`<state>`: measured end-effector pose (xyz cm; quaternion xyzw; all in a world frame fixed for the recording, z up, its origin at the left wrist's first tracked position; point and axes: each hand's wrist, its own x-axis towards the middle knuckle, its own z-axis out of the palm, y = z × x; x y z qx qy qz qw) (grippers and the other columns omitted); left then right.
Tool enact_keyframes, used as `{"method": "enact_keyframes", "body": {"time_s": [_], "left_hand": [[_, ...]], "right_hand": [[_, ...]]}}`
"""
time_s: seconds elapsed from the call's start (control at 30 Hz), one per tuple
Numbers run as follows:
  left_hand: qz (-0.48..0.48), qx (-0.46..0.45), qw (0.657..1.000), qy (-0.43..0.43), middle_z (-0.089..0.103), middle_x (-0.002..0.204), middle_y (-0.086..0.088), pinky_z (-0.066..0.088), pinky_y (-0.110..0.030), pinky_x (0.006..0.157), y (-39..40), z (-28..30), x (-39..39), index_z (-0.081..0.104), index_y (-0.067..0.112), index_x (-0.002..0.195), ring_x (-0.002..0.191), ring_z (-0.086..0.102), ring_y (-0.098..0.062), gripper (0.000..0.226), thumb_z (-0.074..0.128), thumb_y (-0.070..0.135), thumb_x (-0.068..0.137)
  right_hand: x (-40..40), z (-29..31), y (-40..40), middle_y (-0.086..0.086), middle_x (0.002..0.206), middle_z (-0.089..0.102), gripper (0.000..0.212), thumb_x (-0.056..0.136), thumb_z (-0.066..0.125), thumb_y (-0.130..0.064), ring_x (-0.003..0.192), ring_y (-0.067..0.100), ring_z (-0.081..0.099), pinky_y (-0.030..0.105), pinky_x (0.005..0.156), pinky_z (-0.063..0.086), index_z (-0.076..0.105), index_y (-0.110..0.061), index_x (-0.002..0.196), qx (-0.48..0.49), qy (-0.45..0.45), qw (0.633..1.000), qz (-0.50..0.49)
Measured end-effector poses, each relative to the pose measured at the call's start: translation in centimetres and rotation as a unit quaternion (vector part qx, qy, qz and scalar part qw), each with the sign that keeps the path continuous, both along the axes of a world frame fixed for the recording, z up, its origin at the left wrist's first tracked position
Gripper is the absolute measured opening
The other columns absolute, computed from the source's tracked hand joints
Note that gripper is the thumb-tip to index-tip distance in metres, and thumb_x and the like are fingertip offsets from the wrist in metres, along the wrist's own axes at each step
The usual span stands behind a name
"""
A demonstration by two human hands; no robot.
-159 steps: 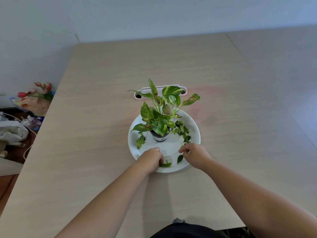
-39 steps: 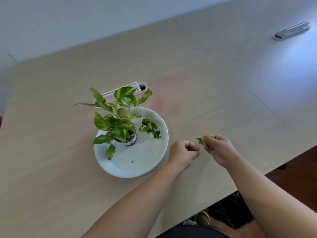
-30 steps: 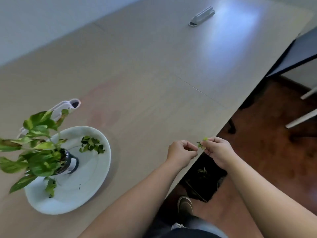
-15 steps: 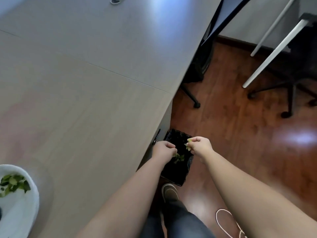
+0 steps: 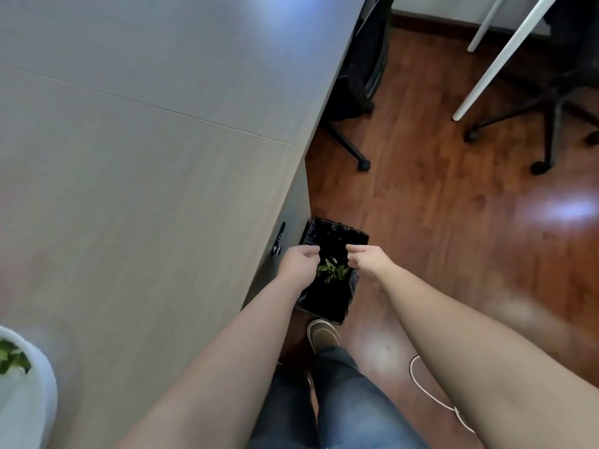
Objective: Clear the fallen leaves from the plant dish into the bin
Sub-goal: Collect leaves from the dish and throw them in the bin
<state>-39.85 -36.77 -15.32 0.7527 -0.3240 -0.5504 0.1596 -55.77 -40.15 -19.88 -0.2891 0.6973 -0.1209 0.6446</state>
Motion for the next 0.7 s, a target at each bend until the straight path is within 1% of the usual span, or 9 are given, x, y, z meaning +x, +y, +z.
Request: {"method": "enact_keyframes", "body": {"time_s": [0.1, 0.13, 0.27, 0.37, 0.43, 0.53, 0.57, 0.63, 0.7], "left_hand": [[0.009, -0.034, 0.999, -0.012, 0.068, 0.106, 0.003, 0.044, -0.016, 0.072, 0.5, 0.7, 0.5, 0.067, 0.021, 0.118, 0.093, 0.061, -0.011, 0.028, 0.06, 0.017, 0.091], [0.011, -0.044, 0.999, -0.015, 0.067, 0.099, 0.004, 0.044, -0.016, 0.069, 0.6, 1.0, 0.6, 0.068, 0.022, 0.114, 0.089, 0.062, -0.011, 0.025, 0.062, 0.018, 0.09], [0.017, -0.078, 0.996, -0.033, 0.071, 0.085, 0.007, 0.057, -0.03, 0.079, 1.3, 2.3, 1.7, 0.073, 0.028, 0.093, 0.083, 0.068, -0.012, 0.01, 0.069, 0.025, 0.084], [0.029, -0.092, 0.995, -0.036, 0.073, 0.08, 0.005, 0.06, -0.035, 0.076, 1.8, 3.5, 2.3, 0.073, 0.025, 0.086, 0.074, 0.07, -0.011, 0.005, 0.07, 0.027, 0.083], [0.005, -0.095, 0.994, -0.06, 0.072, 0.075, 0.003, 0.056, -0.03, 0.068, 1.9, 4.2, 2.6, 0.074, 0.023, 0.084, 0.066, 0.064, -0.014, 0.014, 0.067, 0.034, 0.086], [-0.048, -0.087, 0.99, -0.102, 0.063, 0.065, -0.001, 0.038, -0.027, 0.056, 1.9, 5.2, 2.4, 0.065, 0.019, 0.064, 0.069, 0.056, -0.02, 0.036, 0.055, 0.038, 0.093], [-0.053, -0.085, 0.99, -0.099, 0.068, 0.072, 0.0, 0.04, -0.027, 0.059, 1.9, 5.3, 2.3, 0.066, 0.018, 0.065, 0.077, 0.06, -0.022, 0.036, 0.054, 0.036, 0.094], [-0.052, -0.083, 0.991, -0.087, 0.074, 0.107, 0.003, 0.047, -0.023, 0.076, 1.8, 5.3, 2.2, 0.077, 0.02, 0.093, 0.1, 0.066, -0.018, 0.025, 0.055, 0.032, 0.094], [-0.042, -0.092, 0.992, -0.074, 0.072, 0.114, 0.005, 0.049, -0.022, 0.082, 1.9, 5.5, 2.3, 0.073, 0.025, 0.11, 0.102, 0.066, -0.013, 0.024, 0.057, 0.027, 0.093]], "right_hand": [[0.1, 0.5, 0.3, 0.012, 0.106, 0.067, 0.038, 0.09, 0.059, -0.007, 0.106, 0.026, 0.065, 0.03, 0.09, 0.047, 0.06, -0.008, 0.129, -0.027, 0.004, 1.0, -0.007], [0.2, 0.7, 0.2, 0.011, 0.104, 0.068, 0.035, 0.09, 0.061, -0.008, 0.102, 0.025, 0.066, 0.03, 0.089, 0.049, 0.063, -0.008, 0.125, -0.034, 0.003, 0.999, -0.018], [1.5, 3.3, 0.0, 0.007, 0.092, 0.068, 0.021, 0.089, 0.06, -0.008, 0.079, 0.017, 0.062, 0.024, 0.07, 0.051, 0.066, -0.013, 0.109, -0.059, -0.027, 0.996, -0.058], [2.2, 4.9, -0.2, 0.005, 0.087, 0.068, 0.017, 0.089, 0.06, -0.01, 0.074, 0.015, 0.061, 0.025, 0.07, 0.05, 0.067, -0.015, 0.104, -0.076, -0.038, 0.994, -0.065], [2.5, 5.7, -0.3, 0.004, 0.084, 0.068, 0.014, 0.091, 0.057, -0.012, 0.07, 0.014, 0.06, 0.024, 0.068, 0.05, 0.067, -0.017, 0.1, -0.078, -0.031, 0.994, -0.065], [2.9, 6.7, -0.6, 0.001, 0.08, 0.067, 0.016, 0.093, 0.053, -0.014, 0.065, 0.013, 0.057, 0.024, 0.064, 0.047, 0.067, -0.02, 0.098, -0.079, -0.016, 0.995, -0.06], [3.0, 6.9, -0.8, 0.001, 0.08, 0.067, 0.017, 0.093, 0.052, -0.015, 0.064, 0.012, 0.056, 0.024, 0.063, 0.047, 0.067, -0.02, 0.098, -0.079, -0.012, 0.995, -0.059], [3.0, 7.3, -0.9, 0.001, 0.08, 0.067, 0.019, 0.093, 0.051, -0.015, 0.064, 0.012, 0.056, 0.024, 0.063, 0.046, 0.068, -0.021, 0.098, -0.079, -0.006, 0.995, -0.058], [3.0, 7.7, -0.9, 0.001, 0.08, 0.067, 0.019, 0.093, 0.05, -0.015, 0.063, 0.013, 0.055, 0.025, 0.063, 0.046, 0.068, -0.021, 0.096, -0.083, -0.006, 0.995, -0.057]]}}
